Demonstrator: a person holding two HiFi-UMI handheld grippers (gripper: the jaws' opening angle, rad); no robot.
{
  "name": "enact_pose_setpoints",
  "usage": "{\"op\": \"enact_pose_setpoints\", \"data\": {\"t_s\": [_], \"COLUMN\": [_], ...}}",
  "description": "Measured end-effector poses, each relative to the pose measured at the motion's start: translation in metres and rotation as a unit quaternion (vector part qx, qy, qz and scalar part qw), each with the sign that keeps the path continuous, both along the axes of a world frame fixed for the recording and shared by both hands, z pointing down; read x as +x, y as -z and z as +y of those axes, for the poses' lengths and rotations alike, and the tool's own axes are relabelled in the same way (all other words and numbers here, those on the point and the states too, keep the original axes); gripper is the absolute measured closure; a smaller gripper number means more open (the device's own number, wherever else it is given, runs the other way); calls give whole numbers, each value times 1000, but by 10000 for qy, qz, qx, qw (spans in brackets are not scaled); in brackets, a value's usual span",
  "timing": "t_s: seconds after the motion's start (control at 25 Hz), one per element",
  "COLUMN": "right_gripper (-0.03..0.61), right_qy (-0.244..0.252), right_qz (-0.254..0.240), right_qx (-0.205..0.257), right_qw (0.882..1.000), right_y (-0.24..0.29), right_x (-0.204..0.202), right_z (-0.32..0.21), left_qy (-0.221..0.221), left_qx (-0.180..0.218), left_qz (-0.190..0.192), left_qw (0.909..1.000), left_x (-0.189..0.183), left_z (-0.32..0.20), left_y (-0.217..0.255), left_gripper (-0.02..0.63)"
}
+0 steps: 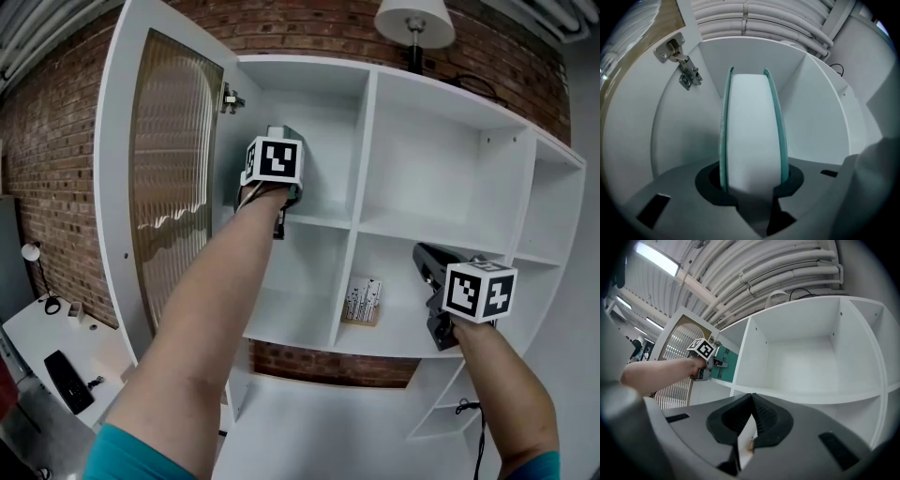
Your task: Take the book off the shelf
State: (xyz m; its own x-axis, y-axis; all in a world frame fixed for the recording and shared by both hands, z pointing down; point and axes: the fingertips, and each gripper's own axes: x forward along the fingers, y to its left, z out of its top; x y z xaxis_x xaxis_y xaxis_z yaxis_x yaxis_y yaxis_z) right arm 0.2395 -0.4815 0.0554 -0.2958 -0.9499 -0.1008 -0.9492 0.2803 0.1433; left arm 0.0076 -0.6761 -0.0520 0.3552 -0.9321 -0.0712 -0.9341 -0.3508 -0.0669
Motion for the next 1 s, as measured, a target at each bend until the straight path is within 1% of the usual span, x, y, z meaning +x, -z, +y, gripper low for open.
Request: {"op": "enact_pose_setpoints", "data": {"t_s": [0.08,0.2,0.36,0.4,0.68,0.84,0.92,1.0], "right_gripper": [557,557,557,557,557,557,557,557], "right_qy": [6,-5,-25,-35,-1,64,108,166], "right_qz": [-3,-22,-41,-41,-43,-35,-48,-53], "right_qx": [-18,-57,-49,-39,4,68,117,154], "right_qw": [10000,10000,10000,10000,10000,10000,9999,9997], "right_y": [-3,-6,-6,-5,-1,4,7,7], "right_x": [-1,-2,-3,-3,-14,-22,-25,-27], "right_z": [1,3,12,14,27,41,48,55], "left_qy": [-69,-62,216,223,80,-206,-334,-344], "left_qx": [-16,33,167,181,226,250,315,482], "left_qz": [51,94,107,119,92,102,89,53], "left_qw": [10000,9999,9996,9995,9997,9994,9989,9982], "left_x": [-7,-13,-31,-33,-34,-27,-25,-26], "left_z": [-1,0,9,11,37,68,87,107], "left_y": [-1,-2,0,1,2,6,8,11], "left_gripper": [456,453,453,453,453,453,453,453]}}
